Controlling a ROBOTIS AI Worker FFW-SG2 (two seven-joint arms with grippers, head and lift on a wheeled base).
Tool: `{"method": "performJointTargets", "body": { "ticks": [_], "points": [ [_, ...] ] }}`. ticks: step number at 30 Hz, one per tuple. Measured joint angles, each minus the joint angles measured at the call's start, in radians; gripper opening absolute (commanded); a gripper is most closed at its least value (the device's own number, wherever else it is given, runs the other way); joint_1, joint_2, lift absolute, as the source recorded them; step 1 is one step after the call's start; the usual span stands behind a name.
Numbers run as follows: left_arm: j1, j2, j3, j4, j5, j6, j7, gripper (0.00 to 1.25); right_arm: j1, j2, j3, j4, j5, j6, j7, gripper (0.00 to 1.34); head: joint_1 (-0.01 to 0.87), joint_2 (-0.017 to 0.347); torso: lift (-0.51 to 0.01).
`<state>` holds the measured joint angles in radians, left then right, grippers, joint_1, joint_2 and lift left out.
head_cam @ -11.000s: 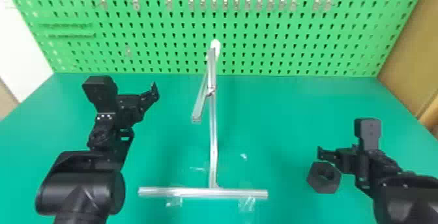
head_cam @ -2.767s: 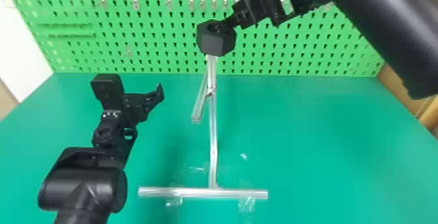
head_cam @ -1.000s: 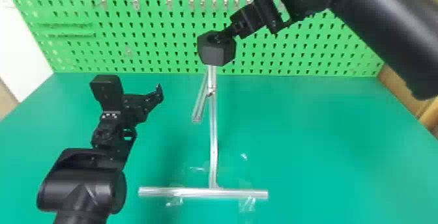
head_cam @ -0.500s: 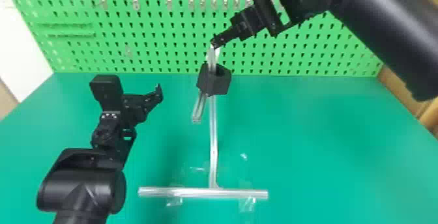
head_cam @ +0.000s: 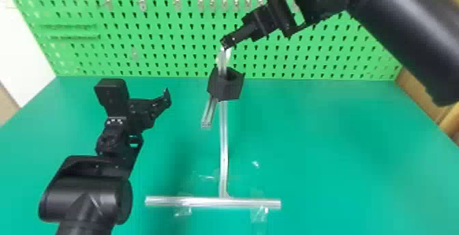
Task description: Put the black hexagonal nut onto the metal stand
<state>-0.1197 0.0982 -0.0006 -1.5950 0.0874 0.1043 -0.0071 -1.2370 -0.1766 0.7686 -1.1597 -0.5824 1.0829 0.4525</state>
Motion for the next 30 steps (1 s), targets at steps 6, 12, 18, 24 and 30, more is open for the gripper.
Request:
{"method": "performJointTargets", "body": {
  "ticks": [6,12,18,24,30],
  "points": [
    [0.000,0.000,-0.001,0.000,0.000,0.000,0.000,1.13,-0.002,0.001,-0.068,-0.017,0.019,0.011,0.005,1.26,0.693,0.081,-0.001],
    [0.001,0.000,-0.001,0.000,0.001,0.000,0.000,1.13,-0.011,0.004,-0.165,-0.108,0.150,0.049,0.080,1.26,0.693,0.081,-0.001],
    [0.002,0.000,-0.001,0.000,0.003,0.000,0.000,1.13,-0.014,0.010,-0.254,-0.196,0.313,0.071,0.187,1.25,0.693,0.081,-0.001],
    [0.007,0.001,0.003,-0.002,0.008,0.000,0.000,1.13,0.046,0.007,-0.389,-0.288,0.369,0.065,0.189,1.25,0.693,0.081,-0.001],
    [0.013,0.003,0.008,-0.010,0.012,0.000,-0.001,1.13,0.125,0.008,-0.517,-0.344,0.382,0.030,0.189,1.25,0.693,0.081,-0.001]
  ]
}}
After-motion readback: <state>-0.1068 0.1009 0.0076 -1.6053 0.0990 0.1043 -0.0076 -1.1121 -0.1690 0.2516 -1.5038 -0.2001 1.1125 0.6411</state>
